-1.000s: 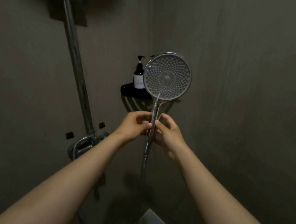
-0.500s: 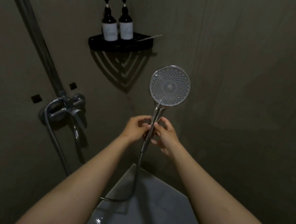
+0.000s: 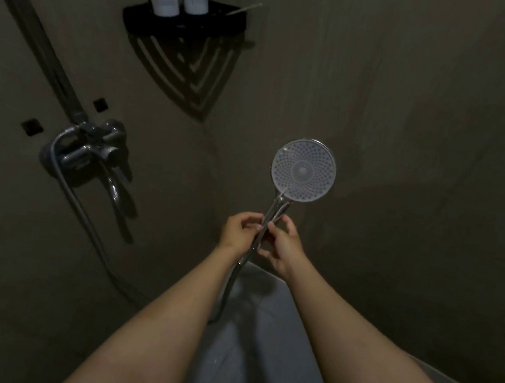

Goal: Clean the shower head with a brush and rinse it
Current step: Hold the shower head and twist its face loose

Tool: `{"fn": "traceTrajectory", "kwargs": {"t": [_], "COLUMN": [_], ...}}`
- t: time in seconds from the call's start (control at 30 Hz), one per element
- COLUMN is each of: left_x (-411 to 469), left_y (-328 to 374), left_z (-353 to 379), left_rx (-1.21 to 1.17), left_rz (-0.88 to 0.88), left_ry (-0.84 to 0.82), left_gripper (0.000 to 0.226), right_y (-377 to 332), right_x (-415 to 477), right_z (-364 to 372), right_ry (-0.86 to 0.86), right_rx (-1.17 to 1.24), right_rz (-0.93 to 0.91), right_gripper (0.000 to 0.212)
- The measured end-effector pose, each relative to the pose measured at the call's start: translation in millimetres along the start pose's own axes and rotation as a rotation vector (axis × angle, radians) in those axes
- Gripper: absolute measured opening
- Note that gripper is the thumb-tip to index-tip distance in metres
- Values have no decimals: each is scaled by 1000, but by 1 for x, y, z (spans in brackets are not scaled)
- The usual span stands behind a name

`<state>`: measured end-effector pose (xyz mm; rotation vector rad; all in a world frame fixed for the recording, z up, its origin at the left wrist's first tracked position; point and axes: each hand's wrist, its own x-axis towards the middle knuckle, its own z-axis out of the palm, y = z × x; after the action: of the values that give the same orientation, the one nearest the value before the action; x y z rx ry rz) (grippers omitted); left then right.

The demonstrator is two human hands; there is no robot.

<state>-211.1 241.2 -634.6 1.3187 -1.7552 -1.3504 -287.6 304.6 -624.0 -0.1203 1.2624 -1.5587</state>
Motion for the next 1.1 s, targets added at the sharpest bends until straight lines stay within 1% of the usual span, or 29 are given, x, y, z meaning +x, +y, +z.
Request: {"fn": "traceTrajectory", "kwargs": {"t": [0.23,0.33,0.47,0.67,0.77,0.83,0.93,1.1], "left_x": [-4,-8,-17,-30,-37,-39,-37,-27], "left_y": [-14,-20,-22,-22,-25,-31,-37,-27], "left_z": [14,17,21,18,14,12,10,4], "left_rx": [-28,-6,-4,-81,-101,-100,-83,-121], "left_rz": [11,-16,-53,-107,-164,-196,-221,-193], "left_ry": [0,-6,-14,-71,-129,-153,-142,-92], "left_gripper": [28,28,28,36,45,45,42,34], "right_y": [12,18,24,25,24,21,11,-8], "right_x": [3,6,5,11,14,15,16,21], "right_z": [-12,-16,-23,-33,-34,-33,-31,-27], "right_ry": [45,53,62,75,83,80,72,42], "right_rx": [-1,-9,-10,5,45,82,137,177], "right_rz": [15,38,50,48,34,20,0,-14], "right_gripper": [45,47,44,45,44,43,38,27]}}
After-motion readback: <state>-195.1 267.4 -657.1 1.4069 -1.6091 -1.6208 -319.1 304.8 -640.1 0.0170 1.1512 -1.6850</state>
